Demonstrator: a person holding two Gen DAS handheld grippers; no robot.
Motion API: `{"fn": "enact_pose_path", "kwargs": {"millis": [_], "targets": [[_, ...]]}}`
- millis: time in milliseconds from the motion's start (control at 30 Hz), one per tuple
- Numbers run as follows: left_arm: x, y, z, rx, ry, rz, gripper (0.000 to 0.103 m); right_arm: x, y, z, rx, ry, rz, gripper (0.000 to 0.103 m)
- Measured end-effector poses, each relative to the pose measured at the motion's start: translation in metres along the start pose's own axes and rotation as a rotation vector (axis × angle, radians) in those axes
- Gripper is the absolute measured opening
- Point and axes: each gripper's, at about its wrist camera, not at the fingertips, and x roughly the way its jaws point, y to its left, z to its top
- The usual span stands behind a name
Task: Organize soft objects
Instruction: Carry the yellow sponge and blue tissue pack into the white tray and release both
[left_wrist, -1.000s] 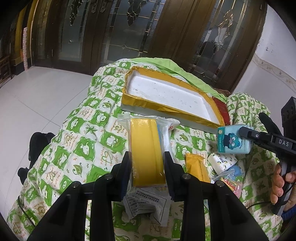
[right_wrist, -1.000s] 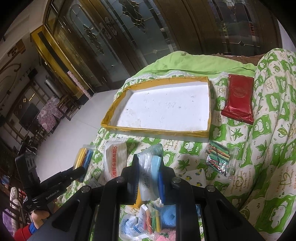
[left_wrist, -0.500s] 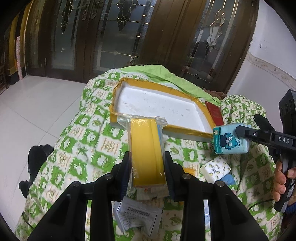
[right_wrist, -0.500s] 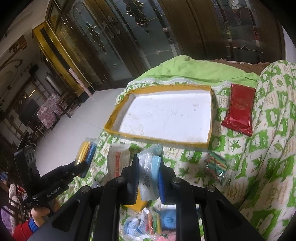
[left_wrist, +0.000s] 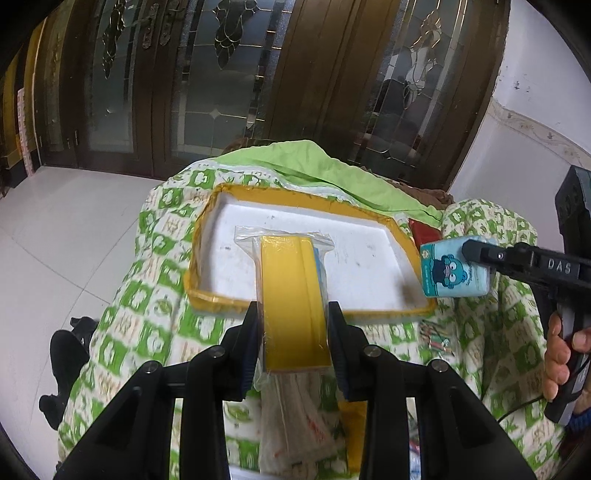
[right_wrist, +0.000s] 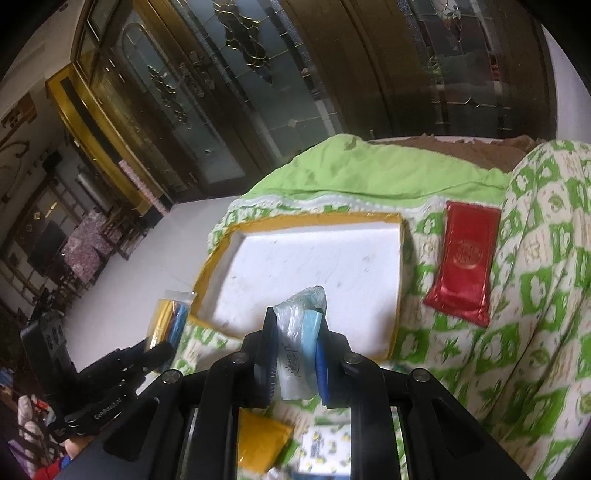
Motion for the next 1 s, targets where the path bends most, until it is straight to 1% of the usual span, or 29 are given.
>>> {"fn": "enact_pose_path", "kwargs": {"millis": [300,467,600,733,833,967,1000], "targets": [[0.031,-0.001,0.021,0.008,0.018,0.013,0.033,0.035,-0.011,0.008,-0.024,0.047,-0.128,0.018],[0.056,-0.001,0.028,0.017,0.051,0.035,0.033,0.050,-0.008,0.005,-0.095,0.068,-0.210,0.018],[0.075,0.001,0.034,0.026,0.069,0.052,0.033,0.063,-0.004,0.001,-0.153,0.088,-0.256,0.018],[0.092,0.005,0.037,0.028,0.094,0.072,0.033,0.075,-0.004,-0.003,-0.173,0.117,-0.268,0.018],[0.102,0.012,0.037,0.011,0.114,0.078,0.033,0.082,-0.001,-0.005,-0.186,0.128,-0.264,0.018],[0.110,0.020,0.036,-0.007,0.129,0.087,0.033,0.091,0.000,-0.005,-0.173,0.146,-0.217,0.019],[0.113,0.023,0.035,-0.012,0.136,0.090,0.033,0.094,-0.001,-0.005,-0.162,0.151,-0.200,0.021]]}}
